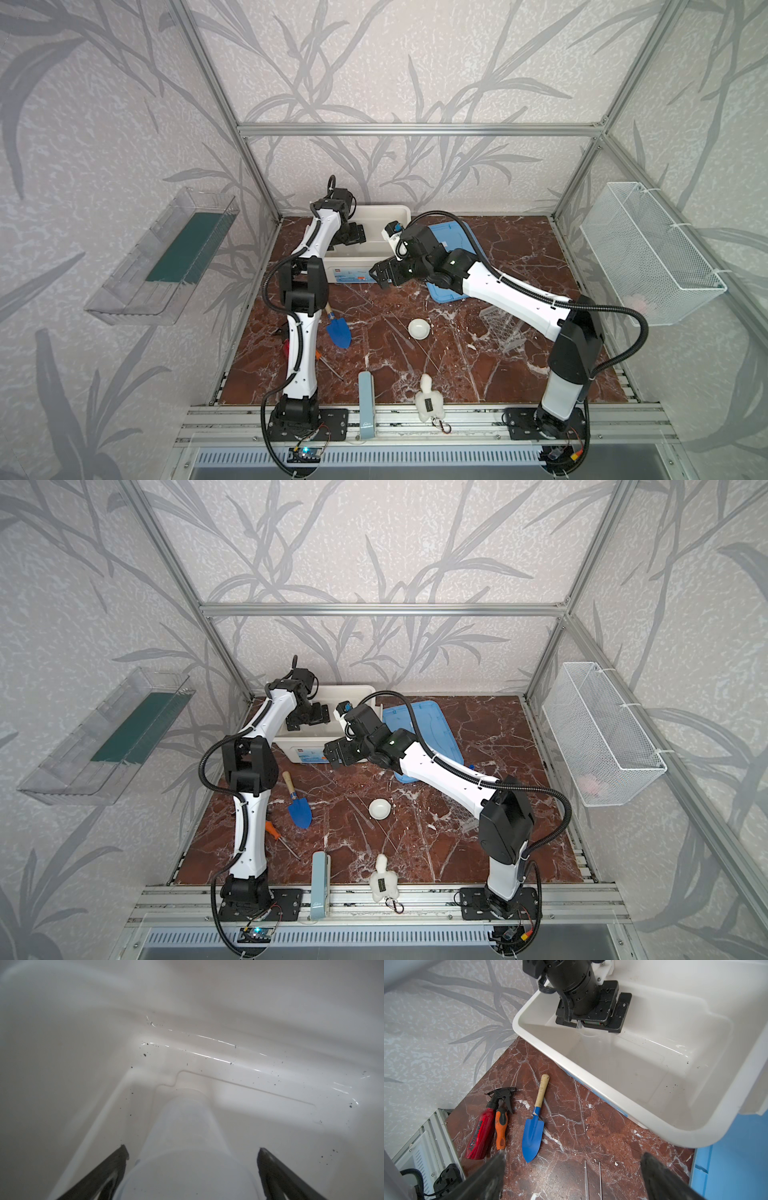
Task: Organize the chemistry lab equipment
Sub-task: 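Open the left gripper to drop the clear cup in the bin and lift away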
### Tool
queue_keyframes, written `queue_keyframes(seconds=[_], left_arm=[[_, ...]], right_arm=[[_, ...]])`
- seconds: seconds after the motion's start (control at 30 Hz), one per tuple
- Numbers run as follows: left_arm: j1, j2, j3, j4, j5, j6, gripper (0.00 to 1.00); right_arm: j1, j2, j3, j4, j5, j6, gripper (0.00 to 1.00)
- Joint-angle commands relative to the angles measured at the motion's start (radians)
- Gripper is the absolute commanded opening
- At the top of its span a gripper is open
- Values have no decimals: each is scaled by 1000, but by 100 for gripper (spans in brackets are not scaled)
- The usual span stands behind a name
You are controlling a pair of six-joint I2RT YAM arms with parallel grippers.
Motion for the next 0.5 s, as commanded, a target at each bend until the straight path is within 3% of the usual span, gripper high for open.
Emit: queue_keyframes(seconds=[0.0, 0.47], left_arm=[[4, -70, 7, -10, 5, 7, 99], [-32, -319, 16, -27, 60, -1, 99]], right_arm=[[6, -49, -11, 17, -17, 11, 100], [7, -205, -114, 17, 8, 19, 99]])
